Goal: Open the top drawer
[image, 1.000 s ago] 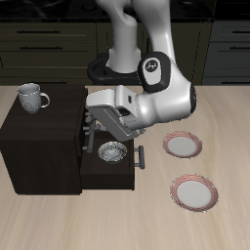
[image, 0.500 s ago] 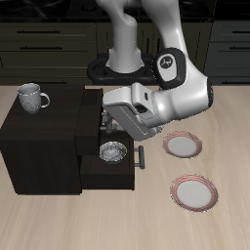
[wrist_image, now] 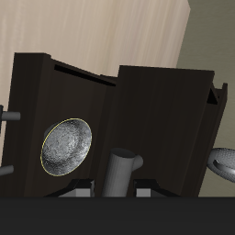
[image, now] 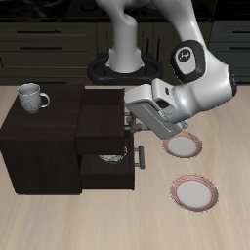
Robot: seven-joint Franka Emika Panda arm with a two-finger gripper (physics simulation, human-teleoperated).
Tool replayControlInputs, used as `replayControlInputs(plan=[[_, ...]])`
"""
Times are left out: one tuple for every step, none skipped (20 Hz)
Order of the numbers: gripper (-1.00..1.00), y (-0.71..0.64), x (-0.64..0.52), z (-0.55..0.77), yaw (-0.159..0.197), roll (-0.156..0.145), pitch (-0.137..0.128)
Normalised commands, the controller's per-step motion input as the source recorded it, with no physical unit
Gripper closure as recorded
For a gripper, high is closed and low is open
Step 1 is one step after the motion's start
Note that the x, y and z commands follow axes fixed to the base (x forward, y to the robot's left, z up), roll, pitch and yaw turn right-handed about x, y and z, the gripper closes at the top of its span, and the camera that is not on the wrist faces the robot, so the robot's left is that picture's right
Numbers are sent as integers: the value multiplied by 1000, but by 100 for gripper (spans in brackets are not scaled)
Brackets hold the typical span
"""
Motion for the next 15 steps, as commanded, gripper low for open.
replayControlInputs(plan=[[100,306,-102,21,-33,45,25],[100,1064,-108,164,24,191,-78],[100,495,-223,31,-91,52,71],[100,421,14,92,5,73,-50],[100,669,-165,100,-37,87,14],[100,381,-157,129,-40,55,12],[100,181,-76,74,9,16,-55],[100,450,-192,18,-12,33,-2],[100,346,-108,-1,-39,59,20],[100,296,-8,-8,3,61,-8],[100,267,-19,-39,10,57,2],[100,107,-84,-37,-19,-17,19],[100,352,-94,-52,-62,50,54],[100,447,-143,54,42,61,-76],[100,112,-50,-21,-11,26,-2]])
